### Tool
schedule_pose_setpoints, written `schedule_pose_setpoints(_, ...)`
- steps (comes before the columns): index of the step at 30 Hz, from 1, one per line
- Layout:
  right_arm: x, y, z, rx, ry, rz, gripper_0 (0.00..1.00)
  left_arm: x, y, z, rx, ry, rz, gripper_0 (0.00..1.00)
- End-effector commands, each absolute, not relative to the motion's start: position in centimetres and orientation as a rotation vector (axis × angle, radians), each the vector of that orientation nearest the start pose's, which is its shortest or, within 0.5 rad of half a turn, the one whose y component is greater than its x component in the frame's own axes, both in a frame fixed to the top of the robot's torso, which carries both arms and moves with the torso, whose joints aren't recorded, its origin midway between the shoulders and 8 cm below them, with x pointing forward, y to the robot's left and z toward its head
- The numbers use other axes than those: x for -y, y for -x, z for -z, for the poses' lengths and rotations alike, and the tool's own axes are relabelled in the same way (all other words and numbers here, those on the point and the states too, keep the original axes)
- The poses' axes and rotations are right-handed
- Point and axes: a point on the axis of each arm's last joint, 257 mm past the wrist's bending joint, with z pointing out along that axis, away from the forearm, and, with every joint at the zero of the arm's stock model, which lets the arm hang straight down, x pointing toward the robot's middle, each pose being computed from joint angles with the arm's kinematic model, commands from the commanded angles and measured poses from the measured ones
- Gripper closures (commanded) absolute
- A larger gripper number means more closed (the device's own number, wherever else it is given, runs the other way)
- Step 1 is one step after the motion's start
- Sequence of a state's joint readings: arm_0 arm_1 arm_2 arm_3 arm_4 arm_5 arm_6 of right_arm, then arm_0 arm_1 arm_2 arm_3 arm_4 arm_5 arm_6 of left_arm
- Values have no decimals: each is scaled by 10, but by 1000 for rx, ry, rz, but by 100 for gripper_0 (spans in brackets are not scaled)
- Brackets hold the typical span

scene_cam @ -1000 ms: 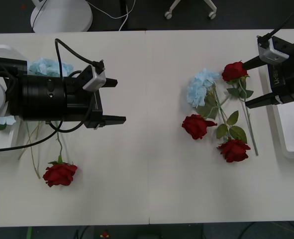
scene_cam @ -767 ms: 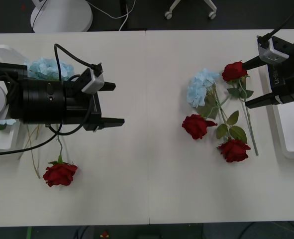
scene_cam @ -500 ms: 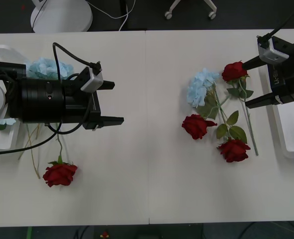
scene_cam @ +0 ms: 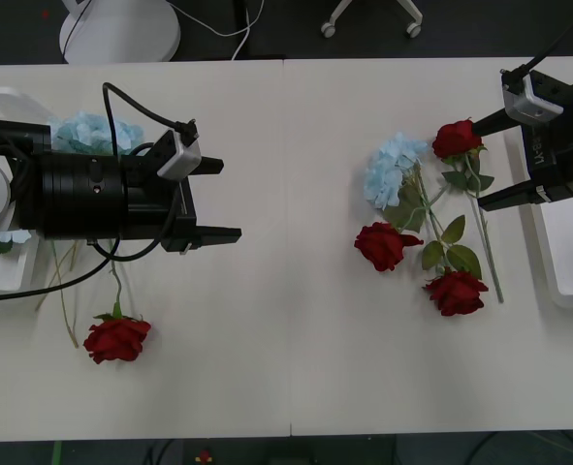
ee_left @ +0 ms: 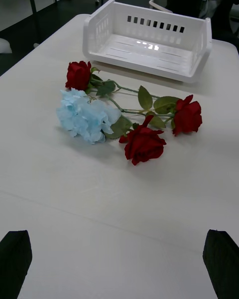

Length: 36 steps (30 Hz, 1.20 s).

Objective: Put the red flowers into the right box and the blue flowers into the left box

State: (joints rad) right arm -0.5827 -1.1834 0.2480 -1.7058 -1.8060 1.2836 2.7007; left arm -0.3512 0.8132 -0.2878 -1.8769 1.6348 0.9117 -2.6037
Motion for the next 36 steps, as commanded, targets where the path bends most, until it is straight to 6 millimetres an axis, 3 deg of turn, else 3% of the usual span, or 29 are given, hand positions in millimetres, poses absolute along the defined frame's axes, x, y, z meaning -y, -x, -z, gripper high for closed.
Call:
schedule_pose_setpoints(1,200,-439,80,-1613,1705,-333,0,-80,-441,118,-1479,-1316,534,0)
schedule_pose_setpoints(15,200,-439,80,-1613,1705,-333,0,-81,-439,122,-1487,-1319,539,0)
schedule_pose_setpoints(17,200,-439,80,-1613,1705,-333,0,-81,-440,112,-1472,-1327,533,0)
schedule_pose_setpoints(18,226,-432,110,-1717,1713,-332,0,-81,-441,105,-1461,-1330,526,0)
schedule_pose_setpoints(20,233,-433,113,-1734,1707,-318,0,-87,-443,93,-1467,-1343,508,0)
schedule_pose_setpoints(24,243,-437,104,-1740,1710,-270,0,-117,-454,74,-1604,-1311,479,0)
schedule_pose_setpoints(29,247,-449,89,-1712,1701,-201,0,-166,-466,63,-1900,-1057,523,0)
schedule_pose_setpoints(31,251,-460,88,-1877,1538,-222,0,-201,-473,68,-2080,-867,532,0)
schedule_pose_setpoints(36,260,-490,89,-2095,1220,-199,0,-258,-474,77,-2314,-565,488,0)
